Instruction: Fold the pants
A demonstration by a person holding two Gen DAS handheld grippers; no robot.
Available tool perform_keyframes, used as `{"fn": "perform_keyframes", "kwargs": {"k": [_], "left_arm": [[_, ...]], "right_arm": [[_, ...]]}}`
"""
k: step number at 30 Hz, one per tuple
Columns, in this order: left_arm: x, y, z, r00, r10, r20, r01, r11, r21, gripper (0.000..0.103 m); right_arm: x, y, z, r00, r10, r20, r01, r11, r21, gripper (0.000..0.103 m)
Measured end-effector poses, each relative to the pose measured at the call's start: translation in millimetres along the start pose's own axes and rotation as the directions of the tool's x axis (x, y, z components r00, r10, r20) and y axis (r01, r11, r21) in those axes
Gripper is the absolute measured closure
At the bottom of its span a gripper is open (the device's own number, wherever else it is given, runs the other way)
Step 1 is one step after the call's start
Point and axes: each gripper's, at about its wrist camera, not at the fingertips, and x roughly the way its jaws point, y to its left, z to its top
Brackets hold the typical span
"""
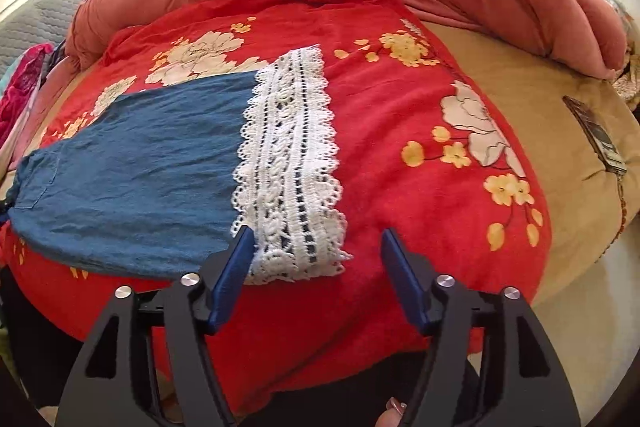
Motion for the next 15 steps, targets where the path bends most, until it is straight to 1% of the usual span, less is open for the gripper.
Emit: {"fn": "perform_keyframes", "kwargs": {"k": [1,3,4,5,8,9,11,12,14,15], "left_arm": [[-7.6,-1.7,1.0,1.0,0.013,0.02,-0.013,1.0,0.014,0.053],[-21.1,-4.9,3.1,0.997,0.055,0.046,-0.057,0.998,0.036,0.049],[-27.0,-6.3,4.3,0.996,0.066,0.056,-0.068,0.997,0.042,0.049],[-33.0,-8.0,5.2,0.996,0.064,0.068,-0.067,0.997,0.046,0.048],[-49.5,-19.7,7.3,0.995,0.026,0.097,-0.032,0.998,0.062,0.044],[-52.1,-24.6,7.3,0.995,0.013,0.102,-0.021,0.997,0.072,0.043],[-56.3,-42.2,7.3,0.994,-0.021,0.112,0.009,0.994,0.109,0.041],[-56.4,-49.7,6.8,0.993,-0.036,0.112,0.022,0.992,0.122,0.04],[-52.3,-68.1,4.8,0.992,-0.08,0.097,0.065,0.986,0.154,0.038],[-50.0,-75.2,2.9,0.992,-0.094,0.088,0.078,0.983,0.166,0.038]], "right_arm": [[-3.4,-2.4,-0.7,1.0,-0.021,0.004,0.021,1.0,0.002,0.031],[-11.0,-6.9,-1.6,1.0,-0.015,0.021,0.014,1.0,0.009,0.031],[-13.6,-7.8,-1.4,1.0,-0.018,0.025,0.018,1.0,0.012,0.031],[-17.3,-7.7,-1.0,0.999,-0.041,0.034,0.041,0.999,0.007,0.031],[-30.7,-2.1,1.6,0.993,-0.079,0.087,0.082,0.996,-0.025,0.031],[-36.6,1.0,3.3,0.991,-0.067,0.115,0.071,0.997,-0.031,0.031],[-42.9,6.8,6.2,0.99,-0.025,0.138,0.031,0.998,-0.045,0.031],[-44.0,11.0,6.8,0.99,-0.01,0.142,0.018,0.998,-0.06,0.031],[-41.8,13.5,7.6,0.991,-0.02,0.136,0.029,0.997,-0.069,0.031],[-37.3,9.7,7.0,0.993,-0.021,0.118,0.028,0.998,-0.058,0.031]]}}
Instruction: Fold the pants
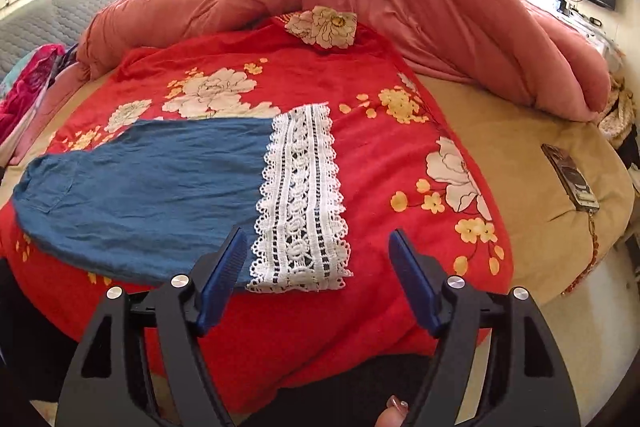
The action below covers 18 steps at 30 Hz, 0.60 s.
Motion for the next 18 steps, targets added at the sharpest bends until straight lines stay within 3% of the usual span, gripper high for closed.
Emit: {"fn": "perform_keyframes", "kwargs": {"k": [2,4,6,8,10,12,14,18], "left_arm": [[10.0,-19.1,-4.1,0.999,-0.028,-0.023,0.029,0.999,0.035,0.038],[20.2,-34.0,-8.2,0.998,-0.057,-0.039,0.06,0.996,0.066,0.038],[35.4,-50.3,-12.7,0.995,-0.067,-0.069,0.073,0.993,0.093,0.038],[50.2,-63.8,-16.9,0.991,-0.087,-0.099,0.098,0.989,0.109,0.038],[65.4,-76.5,-23.3,0.986,-0.09,-0.137,0.109,0.984,0.14,0.038],[77.9,-84.7,-32.6,0.984,-0.06,-0.171,0.092,0.979,0.182,0.038],[89.3,-85.6,-43.5,0.977,-0.034,-0.212,0.077,0.977,0.199,0.038],[88.3,-83.7,-53.3,0.979,-0.025,-0.203,0.072,0.971,0.229,0.038]], "right_arm": [[8.8,-11.2,-3.4,0.999,0.006,-0.031,-0.005,0.998,0.057,0.031],[16.5,-24.5,-10.0,0.996,0.073,-0.055,-0.064,0.987,0.151,0.032],[25.4,-32.1,-16.6,0.981,0.183,-0.07,-0.163,0.959,0.233,0.04],[34.0,-30.7,-20.8,0.971,0.224,-0.085,-0.194,0.944,0.268,0.049],[34.8,-24.6,-20.8,0.976,0.203,-0.075,-0.179,0.952,0.247,0.059],[24.8,-19.1,-16.8,0.984,0.173,-0.035,-0.162,0.966,0.203,0.077],[11.6,-14.9,-12.4,0.985,0.173,0.021,-0.174,0.971,0.163,0.077],[6.9,7.8,-9.1,0.999,0.053,0.004,-0.053,0.998,0.019,0.075]]}}
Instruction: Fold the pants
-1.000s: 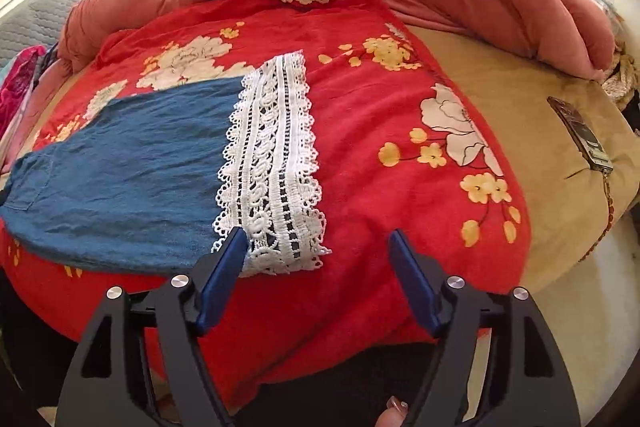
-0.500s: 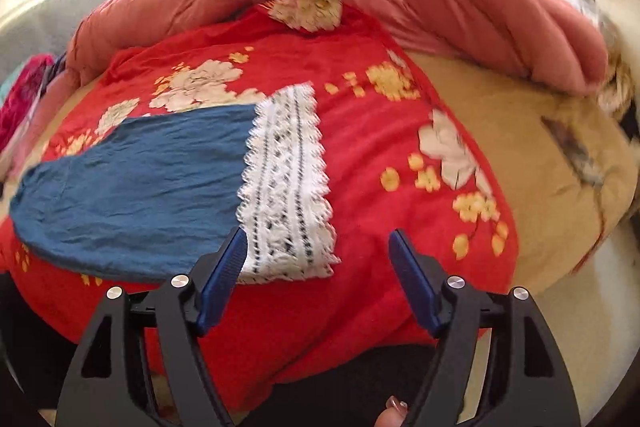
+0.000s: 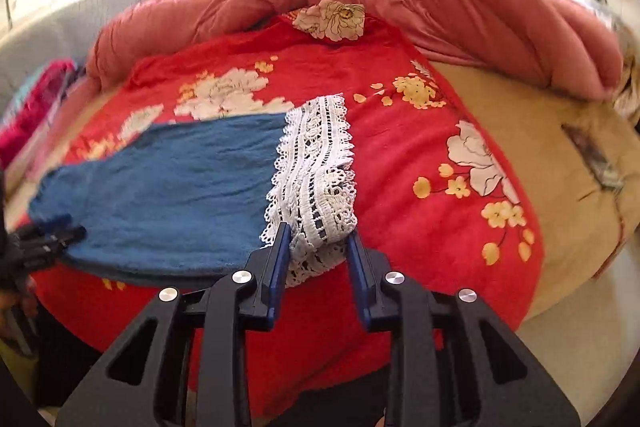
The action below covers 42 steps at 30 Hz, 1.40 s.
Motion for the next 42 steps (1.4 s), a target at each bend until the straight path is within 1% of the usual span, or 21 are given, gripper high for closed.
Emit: {"fn": "perform_keyframes", "kwargs": {"k": [3,5,6,9,11,13,16,18,20,21,23,25,27,29,32,33,34,35,36,38,42], "left_arm": [[-1.2,2.2,-1.9,1.0,-0.01,0.003,0.01,1.0,0.002,0.038],[-0.8,3.0,-1.7,1.0,-0.014,0.006,0.014,1.0,0.006,0.038],[-0.6,2.9,-1.7,1.0,-0.015,0.008,0.015,1.0,0.007,0.038],[-0.4,3.5,-1.9,1.0,-0.02,0.011,0.02,1.0,0.007,0.038],[-0.4,4.3,-2.0,1.0,-0.025,0.013,0.025,1.0,0.004,0.038],[-0.5,4.8,-2.2,0.999,-0.028,0.015,0.028,1.0,0.003,0.038],[-1.0,5.5,-2.6,0.999,-0.032,0.017,0.032,0.999,0.006,0.038],[-1.6,6.3,-3.2,0.999,-0.036,0.016,0.036,0.999,0.007,0.038],[-2.0,6.9,-3.4,0.999,-0.039,0.017,0.039,0.999,0.008,0.038],[-1.9,7.2,-3.3,0.999,-0.041,0.017,0.041,0.999,0.008,0.038],[-2.0,6.8,-3.5,0.999,-0.039,0.017,0.039,0.999,0.01,0.038],[-1.9,7.0,-3.6,0.999,-0.038,0.017,0.038,0.999,0.009,0.038],[-1.6,6.8,-3.3,0.999,-0.033,0.013,0.033,0.999,0.013,0.038],[-1.9,6.3,-2.2,1.0,-0.026,0.008,0.026,1.0,0.013,0.038],[-7.2,3.9,-0.3,1.0,-0.016,-0.002,0.016,1.0,0.01,0.038],[-14.4,3.6,1.2,1.0,-0.028,0.003,0.028,1.0,0.004,0.038],[-20.3,3.1,2.6,0.999,-0.046,0.01,0.046,0.999,-0.001,0.038],[-27.4,1.7,4.9,0.998,-0.061,0.023,0.061,0.998,-0.002,0.038],[-32.0,-0.2,7.7,0.998,-0.061,0.033,0.06,0.998,0.003,0.038],[-42.8,-5.8,16.5,0.997,-0.048,0.062,0.047,0.999,0.022,0.038],[-51.0,-21.1,36.4,0.992,-0.084,0.094,0.081,0.996,0.039,0.035]], "right_arm": [[11.2,-0.5,-4.8,0.996,-0.063,-0.07,0.062,0.998,-0.02,0.067],[10.8,-7.9,-6.0,0.996,-0.051,-0.077,0.052,0.999,0.012,0.062],[7.6,-9.6,-5.1,0.995,-0.064,-0.072,0.065,0.998,0.014,0.057],[-7.2,-10.7,1.4,0.995,-0.092,-0.031,0.093,0.995,0.021,0.056],[-16.7,-9.6,6.6,0.997,-0.082,0.01,0.081,0.996,0.027,0.056],[-23.1,-1.4,10.3,0.997,-0.061,0.049,0.061,0.998,0.002,0.056],[-19.8,18.7,13.9,0.998,-0.01,0.055,0.013,0.999,-0.05,0.056],[-10.0,31.3,12.4,0.999,0.027,0.029,-0.024,0.996,-0.081,0.056],[2.4,37.1,9.9,0.999,0.048,-0.014,-0.049,0.996,-0.081,0.056],[8.2,38.8,8.3,0.998,0.047,-0.036,-0.05,0.996,-0.075,0.056],[28.2,36.3,2.1,0.992,0.036,-0.117,-0.042,0.998,-0.048,0.055],[36.7,33.2,-4.1,0.99,0.052,-0.129,-0.055,0.998,-0.021,0.054],[38.3,34.0,-5.6,0.99,0.074,-0.117,-0.077,0.997,-0.017,0.045],[38.3,35.6,-6.0,0.99,0.092,-0.111,-0.095,0.995,-0.019,0.04],[29.8,32.7,-5.8,0.99,0.122,-0.075,-0.123,0.992,-0.006,0.041],[26.0,30.2,-4.3,0.989,0.134,-0.059,-0.134,0.991,0.006,0.04],[18.2,25.2,-1.8,0.989,0.145,-0.029,-0.144,0.989,0.024,0.037],[11.6,20.5,0.8,0.99,0.142,-0.002,-0.142,0.989,0.039,0.028],[4.0,14.5,3.4,0.991,0.133,0.03,-0.134,0.989,0.056,0.022],[-2.4,6.7,7.1,0.992,0.113,0.056,-0.117,0.991,0.072,0.022],[-2.5,-8.3,5.9,0.992,0.103,0.069,-0.111,0.986,0.123,0.022]]}}
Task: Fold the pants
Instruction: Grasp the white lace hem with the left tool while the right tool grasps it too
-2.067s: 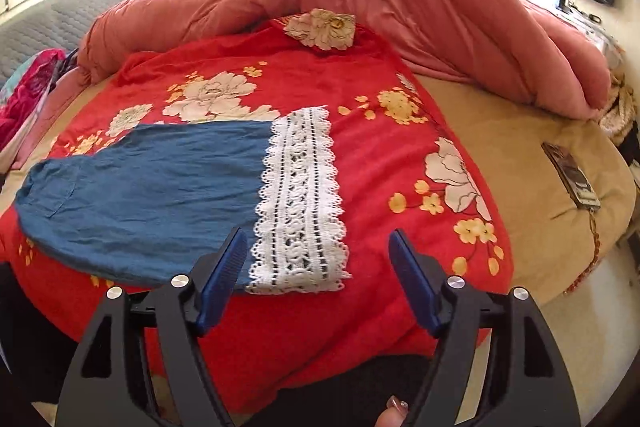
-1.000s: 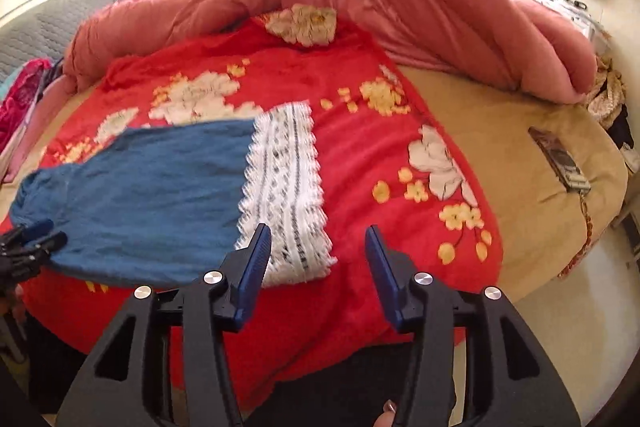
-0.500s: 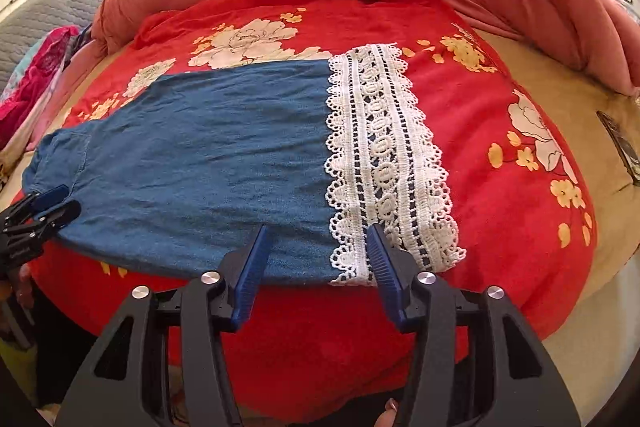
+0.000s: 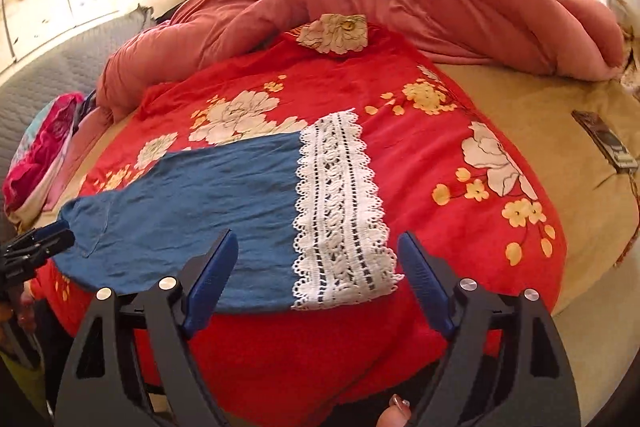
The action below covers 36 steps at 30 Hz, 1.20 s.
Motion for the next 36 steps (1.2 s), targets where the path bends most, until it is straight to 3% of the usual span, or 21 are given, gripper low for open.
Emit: {"fn": "perform_keyframes", "kwargs": {"k": [4,8,13,22,28,32,33,34,35,36], "left_arm": [[9.2,-25.2,23.1,1.0,0.0,0.01,0.0,0.997,0.075,0.03],[27.8,-54.7,49.0,0.999,-0.046,-0.007,0.046,0.989,0.141,0.017],[64.5,-90.6,75.6,0.995,-0.079,-0.057,0.09,0.971,0.222,0.013],[141.1,-128.9,121.8,0.978,-0.127,-0.164,0.168,0.947,0.273,0.01],[194.0,-139.6,136.7,0.95,-0.187,-0.25,0.251,0.933,0.257,0.01],[215.2,-150.4,141.9,0.929,-0.231,-0.291,0.312,0.909,0.275,0.012],[221.2,-152.4,142.6,0.916,-0.255,-0.309,0.342,0.9,0.27,0.013],[227.7,-153.2,143.3,0.903,-0.278,-0.328,0.369,0.893,0.257,0.022],[232.0,-153.5,143.6,0.896,-0.288,-0.338,0.381,0.89,0.251,0.027],[238.5,-154.5,144.0,0.886,-0.301,-0.352,0.397,0.884,0.245,0.028]], "right_arm": [[2.5,-9.1,-2.0,1.0,0.004,0.01,-0.005,0.999,0.042,0.019],[2.6,-12.5,-3.7,1.0,0.016,0.018,-0.017,0.998,0.059,0.019],[12.5,-13.0,-7.7,1.0,0.015,0.012,-0.016,0.996,0.085,0.019],[19.1,-25.0,-13.4,1.0,0.029,0.008,-0.03,0.988,0.154,0.019],[23.4,-29.2,-14.2,0.999,0.053,0.006,-0.053,0.983,0.178,0.019],[28.2,-27.7,-13.9,0.998,0.07,-0.002,-0.069,0.982,0.174,0.019],[29.5,-26.1,-13.8,0.998,0.069,-0.006,-0.067,0.984,0.168,0.02],[31.3,-25.3,-13.4,0.997,0.077,-0.009,-0.075,0.984,0.162,0.024],[33.1,-24.0,-13.3,0.996,0.089,-0.016,-0.086,0.984,0.157,0.033],[35.6,-23.1,-13.5,0.995,0.095,-0.025,-0.09,0.984,0.154,0.033]]}}
